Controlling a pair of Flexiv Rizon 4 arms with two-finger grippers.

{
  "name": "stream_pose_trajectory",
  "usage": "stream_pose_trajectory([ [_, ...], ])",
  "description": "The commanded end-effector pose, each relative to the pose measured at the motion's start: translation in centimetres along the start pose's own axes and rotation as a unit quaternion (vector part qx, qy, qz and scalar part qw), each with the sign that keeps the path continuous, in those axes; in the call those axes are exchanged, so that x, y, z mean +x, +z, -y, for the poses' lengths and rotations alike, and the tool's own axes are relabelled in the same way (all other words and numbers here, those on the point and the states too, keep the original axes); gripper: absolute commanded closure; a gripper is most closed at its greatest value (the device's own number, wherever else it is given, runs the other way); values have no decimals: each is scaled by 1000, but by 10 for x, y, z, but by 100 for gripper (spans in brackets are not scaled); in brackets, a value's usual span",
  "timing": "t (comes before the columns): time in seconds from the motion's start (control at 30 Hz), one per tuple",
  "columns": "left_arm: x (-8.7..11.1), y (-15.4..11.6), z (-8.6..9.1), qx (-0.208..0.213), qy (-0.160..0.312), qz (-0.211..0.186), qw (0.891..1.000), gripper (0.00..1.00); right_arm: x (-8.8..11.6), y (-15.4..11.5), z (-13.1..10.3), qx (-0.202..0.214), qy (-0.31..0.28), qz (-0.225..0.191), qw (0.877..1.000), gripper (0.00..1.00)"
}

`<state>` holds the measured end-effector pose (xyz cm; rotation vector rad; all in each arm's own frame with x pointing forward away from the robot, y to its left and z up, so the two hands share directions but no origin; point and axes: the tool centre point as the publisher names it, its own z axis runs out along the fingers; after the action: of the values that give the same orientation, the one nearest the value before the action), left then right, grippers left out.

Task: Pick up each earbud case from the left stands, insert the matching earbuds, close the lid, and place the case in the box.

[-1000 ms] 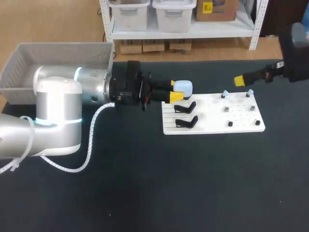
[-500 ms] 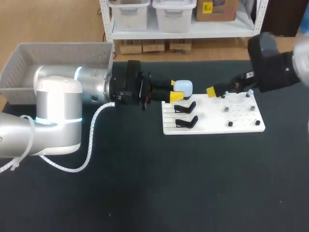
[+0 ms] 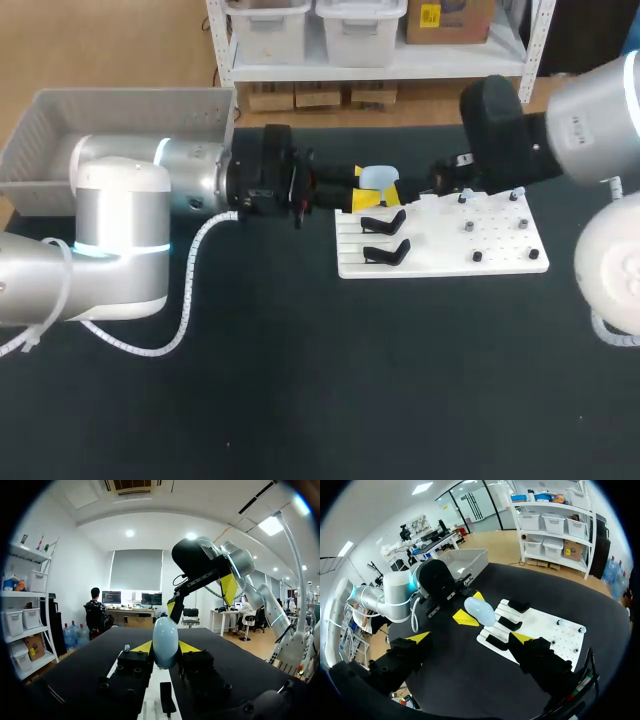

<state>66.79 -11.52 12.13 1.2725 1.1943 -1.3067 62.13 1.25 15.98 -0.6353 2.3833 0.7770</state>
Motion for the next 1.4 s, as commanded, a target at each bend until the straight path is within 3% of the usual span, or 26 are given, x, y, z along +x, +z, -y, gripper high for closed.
stream_pose_trajectory([
  [0.03, 1, 0, 0, -1, 1, 2, 1000, 100, -9, 12, 4, -12, 0, -8, 1000, 0],
  [0.53, 1, 0, 0, -1, 1, 2, 1000, 100, -11, 32, 18, -14, 29, -36, 999, 0],
  [1.4, 1, 0, 0, -1, 1, 2, 1000, 100, -8, 43, 34, 1, 53, -57, 997, 0],
])
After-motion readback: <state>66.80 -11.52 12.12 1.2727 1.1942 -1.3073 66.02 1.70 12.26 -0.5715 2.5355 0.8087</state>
